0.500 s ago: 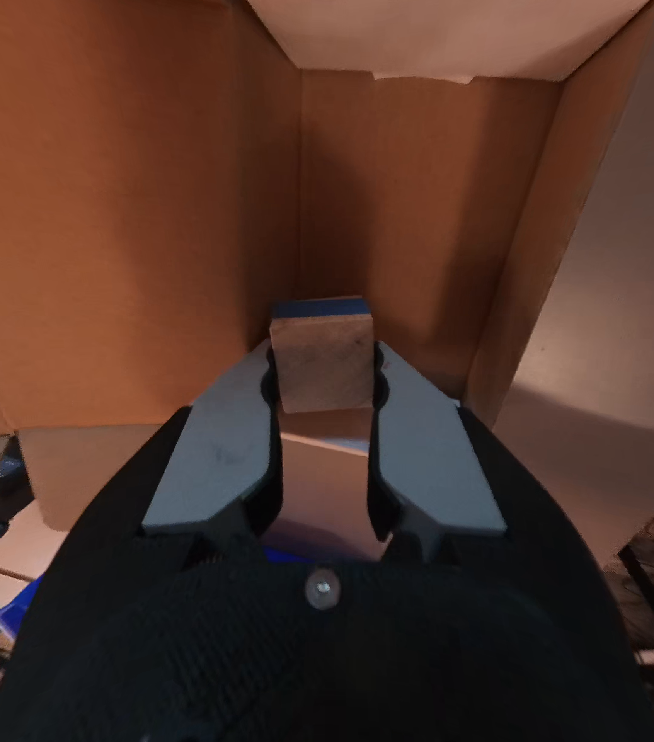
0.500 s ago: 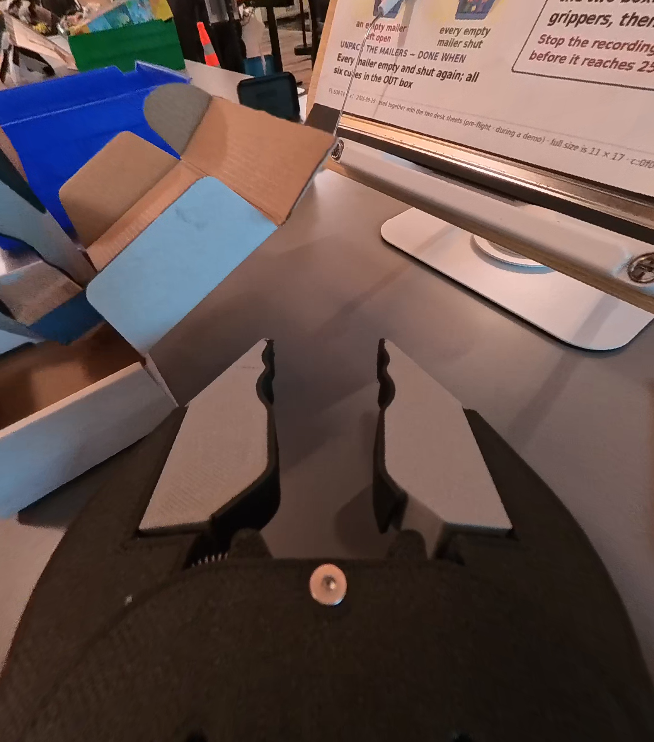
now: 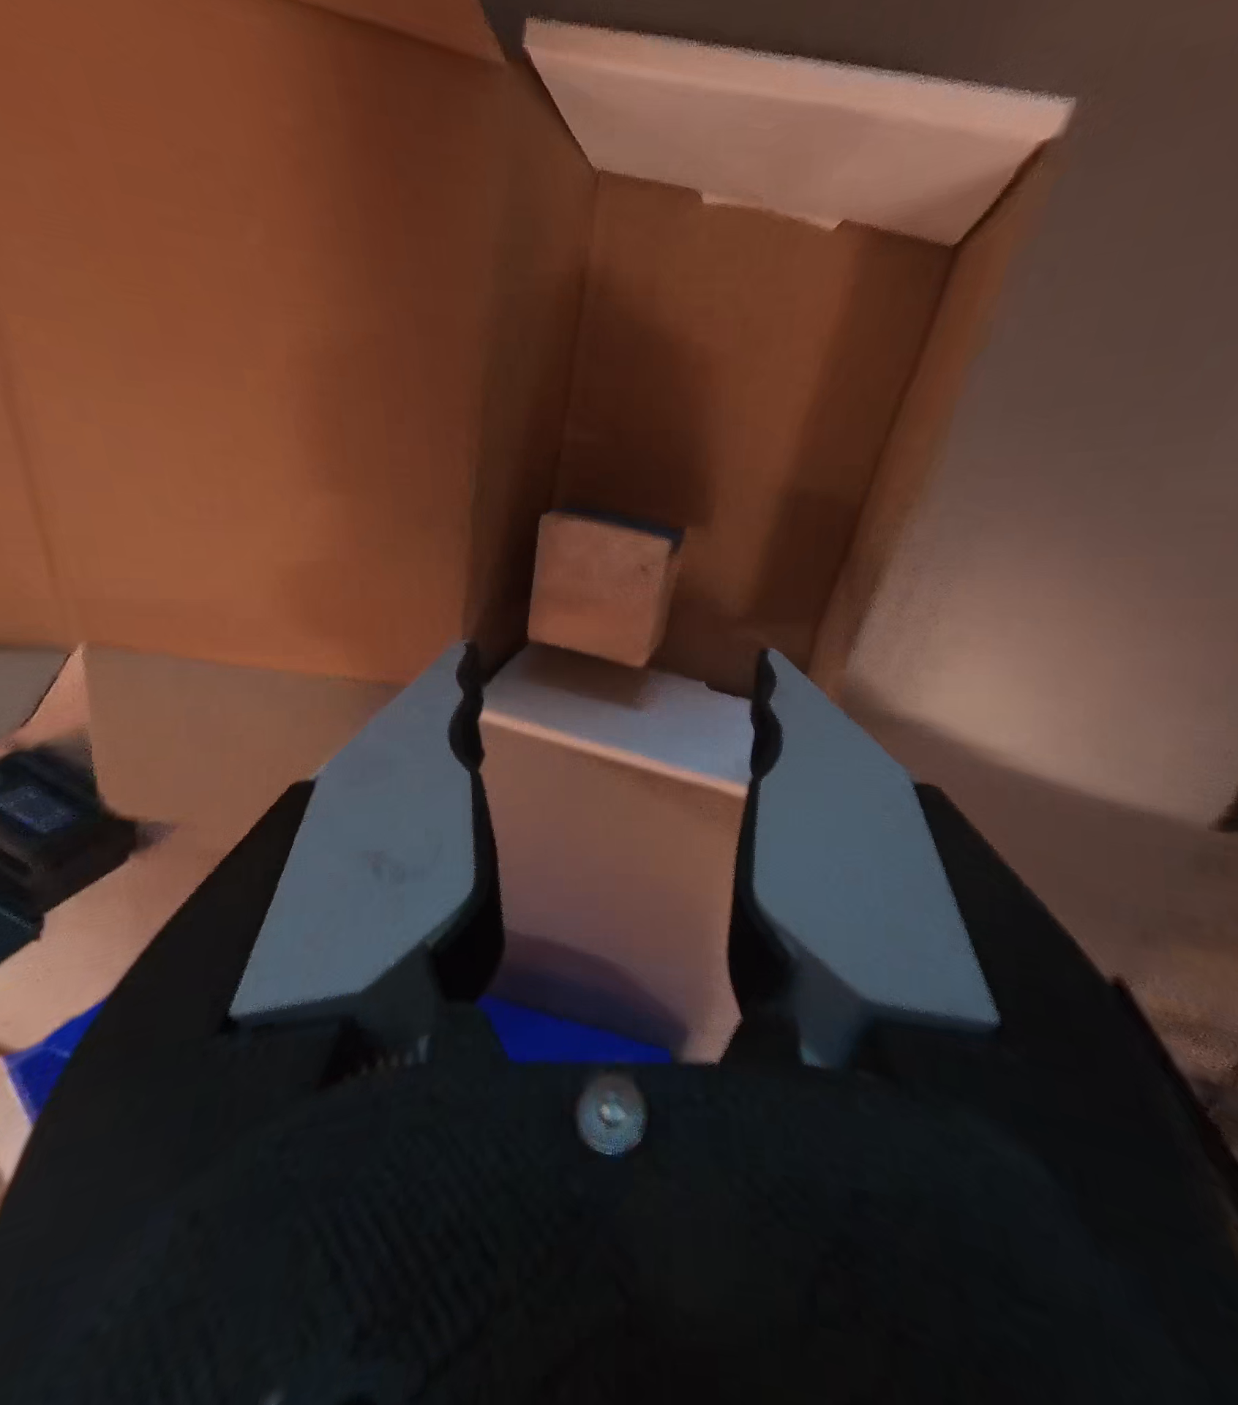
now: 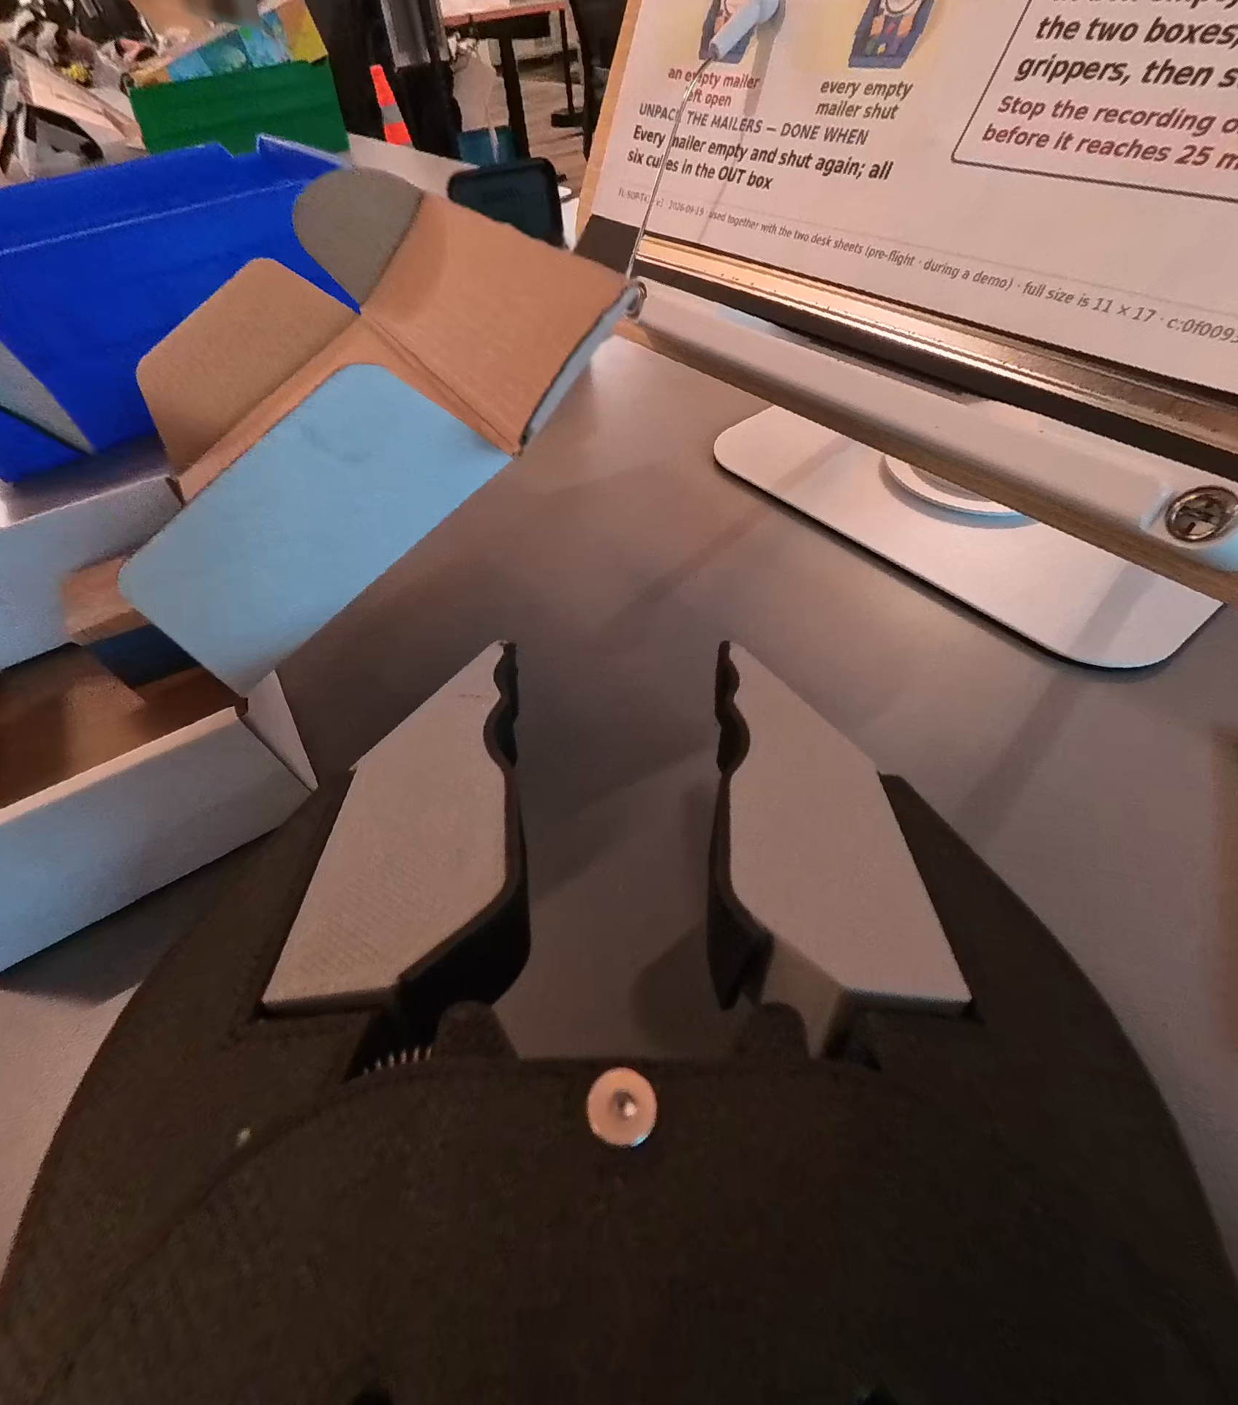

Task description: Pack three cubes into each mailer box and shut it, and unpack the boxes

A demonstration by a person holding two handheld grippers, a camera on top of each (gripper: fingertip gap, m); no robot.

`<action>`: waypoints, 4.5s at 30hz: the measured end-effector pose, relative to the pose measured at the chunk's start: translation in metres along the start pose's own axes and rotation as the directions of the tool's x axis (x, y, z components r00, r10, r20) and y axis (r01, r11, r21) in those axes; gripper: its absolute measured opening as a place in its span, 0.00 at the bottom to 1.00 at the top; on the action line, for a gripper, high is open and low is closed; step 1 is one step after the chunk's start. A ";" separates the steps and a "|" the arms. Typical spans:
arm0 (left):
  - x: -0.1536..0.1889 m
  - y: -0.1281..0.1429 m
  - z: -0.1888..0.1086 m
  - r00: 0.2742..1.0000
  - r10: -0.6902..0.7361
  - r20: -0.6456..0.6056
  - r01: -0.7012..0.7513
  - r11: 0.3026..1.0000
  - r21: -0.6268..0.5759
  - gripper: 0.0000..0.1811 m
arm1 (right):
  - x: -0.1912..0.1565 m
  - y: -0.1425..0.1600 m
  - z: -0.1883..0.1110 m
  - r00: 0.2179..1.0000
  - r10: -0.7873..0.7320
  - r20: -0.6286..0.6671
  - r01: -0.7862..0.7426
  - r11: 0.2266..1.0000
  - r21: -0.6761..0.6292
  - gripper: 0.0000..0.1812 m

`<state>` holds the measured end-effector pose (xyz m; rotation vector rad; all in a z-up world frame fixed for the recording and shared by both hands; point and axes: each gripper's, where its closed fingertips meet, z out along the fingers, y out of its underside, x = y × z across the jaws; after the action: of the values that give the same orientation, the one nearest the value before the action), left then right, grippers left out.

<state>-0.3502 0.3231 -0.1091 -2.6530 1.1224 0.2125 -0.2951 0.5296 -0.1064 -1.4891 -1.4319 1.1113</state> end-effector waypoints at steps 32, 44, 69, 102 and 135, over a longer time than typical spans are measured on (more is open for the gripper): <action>-0.002 0.343 -0.001 0.217 -0.966 0.140 0.934 0.164 -0.317 0.37 | 0.001 0.001 -0.001 1.000 0.016 -0.007 -0.016 1.000 0.000 0.26; -0.054 0.322 -0.047 0.408 -0.891 0.201 0.913 0.393 -0.110 0.14 | -0.001 0.002 0.000 1.000 -0.005 -0.014 0.005 1.000 -0.007 0.25; 0.001 -0.063 0.015 0.998 -0.005 -0.055 0.008 0.999 0.052 0.15 | -0.003 0.004 0.002 1.000 -0.019 -0.003 0.019 0.999 -0.028 0.23; -0.005 0.240 -0.078 0.629 -0.758 0.174 0.753 0.649 0.106 0.15 | -0.007 0.007 0.003 0.997 -0.071 -0.043 0.068 0.996 -0.051 0.22; -0.082 0.294 -0.012 0.673 -0.733 0.096 0.735 0.678 0.024 0.33 | -0.009 -0.003 -0.011 0.998 0.018 -0.057 -0.015 0.998 0.054 0.20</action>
<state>-0.6184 0.1786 -0.1295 -2.8222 -0.0568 0.1826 -0.2852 0.5214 -0.0995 -1.4861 -1.3431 1.0992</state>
